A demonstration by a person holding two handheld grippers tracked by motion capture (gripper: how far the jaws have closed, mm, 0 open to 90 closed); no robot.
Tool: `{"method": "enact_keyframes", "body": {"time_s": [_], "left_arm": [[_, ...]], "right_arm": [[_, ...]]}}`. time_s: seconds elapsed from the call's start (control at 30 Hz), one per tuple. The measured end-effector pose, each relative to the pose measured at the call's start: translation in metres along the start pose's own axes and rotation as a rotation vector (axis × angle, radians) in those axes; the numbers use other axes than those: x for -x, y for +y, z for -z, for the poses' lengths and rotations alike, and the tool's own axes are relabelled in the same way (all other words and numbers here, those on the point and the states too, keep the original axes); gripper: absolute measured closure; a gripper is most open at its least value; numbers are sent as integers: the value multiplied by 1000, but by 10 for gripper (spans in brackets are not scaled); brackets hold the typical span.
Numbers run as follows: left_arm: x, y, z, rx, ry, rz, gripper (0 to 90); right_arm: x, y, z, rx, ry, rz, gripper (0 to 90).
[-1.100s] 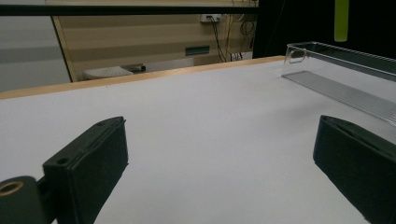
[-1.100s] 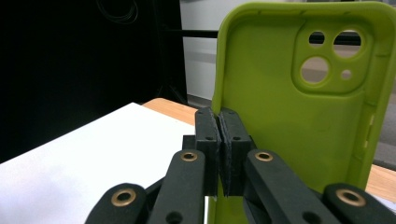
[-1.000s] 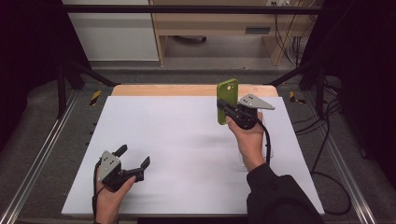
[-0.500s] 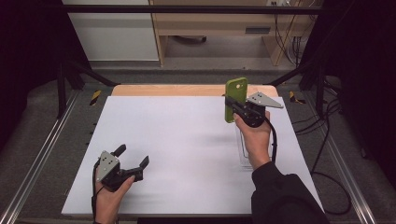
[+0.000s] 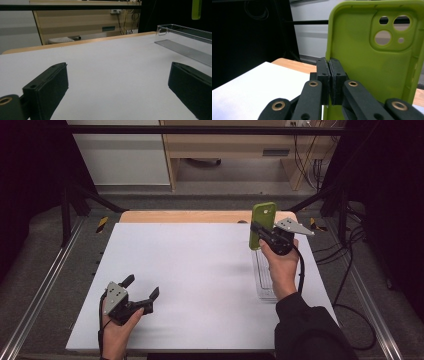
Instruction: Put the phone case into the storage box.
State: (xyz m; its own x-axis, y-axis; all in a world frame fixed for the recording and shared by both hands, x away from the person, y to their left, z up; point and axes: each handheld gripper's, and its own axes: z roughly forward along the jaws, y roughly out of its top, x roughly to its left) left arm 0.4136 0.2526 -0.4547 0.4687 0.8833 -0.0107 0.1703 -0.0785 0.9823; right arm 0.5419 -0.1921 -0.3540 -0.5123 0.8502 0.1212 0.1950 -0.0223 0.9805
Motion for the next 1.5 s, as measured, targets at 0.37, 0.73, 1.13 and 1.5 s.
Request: {"method": "enact_keyframes", "body": {"time_s": [0.37, 0.73, 1.13, 1.5], "left_arm": [[-1, -1, 0, 4, 6, 5, 22], [-2, -1, 0, 4, 10, 6, 22], [-2, -1, 0, 5, 10, 6, 22], [0, -2, -1, 5, 8, 5, 22]], "right_arm": [[15, 9, 10, 10, -31, -20, 882], [25, 12, 13, 32, -64, -40, 882], [31, 14, 13, 42, -93, -44, 882], [38, 17, 2, 40, -133, -31, 882]]}}
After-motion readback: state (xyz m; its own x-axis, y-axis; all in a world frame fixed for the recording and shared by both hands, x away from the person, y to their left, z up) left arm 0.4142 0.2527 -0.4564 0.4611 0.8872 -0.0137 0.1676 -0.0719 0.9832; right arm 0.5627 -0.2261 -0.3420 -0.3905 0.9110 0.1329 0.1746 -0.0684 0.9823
